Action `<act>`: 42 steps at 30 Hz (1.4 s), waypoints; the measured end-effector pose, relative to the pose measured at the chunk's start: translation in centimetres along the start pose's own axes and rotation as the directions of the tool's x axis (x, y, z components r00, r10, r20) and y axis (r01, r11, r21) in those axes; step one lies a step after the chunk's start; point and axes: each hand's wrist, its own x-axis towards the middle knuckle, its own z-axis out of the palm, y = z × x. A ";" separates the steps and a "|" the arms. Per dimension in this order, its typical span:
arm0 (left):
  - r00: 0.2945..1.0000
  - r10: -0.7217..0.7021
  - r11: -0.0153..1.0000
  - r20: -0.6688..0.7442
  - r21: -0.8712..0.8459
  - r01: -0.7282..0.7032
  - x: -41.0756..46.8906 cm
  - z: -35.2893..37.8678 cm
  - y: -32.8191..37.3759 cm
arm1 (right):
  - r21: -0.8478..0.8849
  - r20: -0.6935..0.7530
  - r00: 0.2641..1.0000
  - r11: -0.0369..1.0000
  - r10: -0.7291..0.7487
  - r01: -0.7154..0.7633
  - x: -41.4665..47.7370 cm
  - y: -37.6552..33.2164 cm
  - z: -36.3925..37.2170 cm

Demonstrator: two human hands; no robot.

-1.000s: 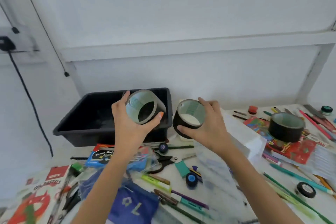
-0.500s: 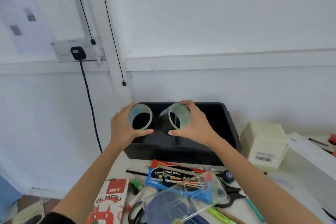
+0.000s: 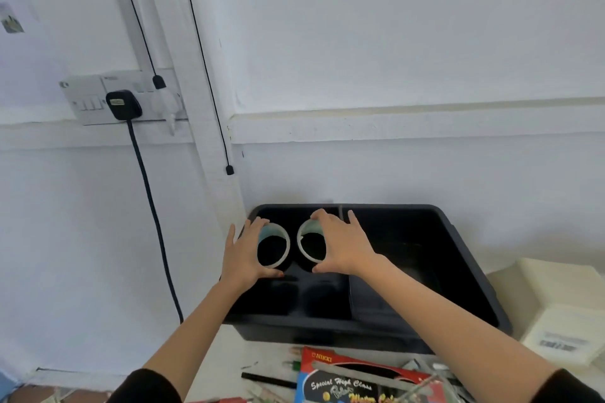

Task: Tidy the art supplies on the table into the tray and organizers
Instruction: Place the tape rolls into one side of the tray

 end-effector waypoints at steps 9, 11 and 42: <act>0.983 -0.030 0.990 0.180 0.138 0.005 4.4 3.2 -0.4 | -0.335 0.136 0.984 0.940 0.116 -0.065 4.5 0.5 2.9; 0.978 -0.054 0.989 0.200 0.146 0.025 5.1 3.7 -0.5 | -0.393 0.138 0.983 0.918 0.123 -0.060 5.0 0.6 3.0; 0.955 -0.019 0.993 0.297 0.118 -0.017 4.7 2.3 2.8 | -0.042 0.059 0.997 0.998 0.045 -0.042 1.8 -1.4 0.1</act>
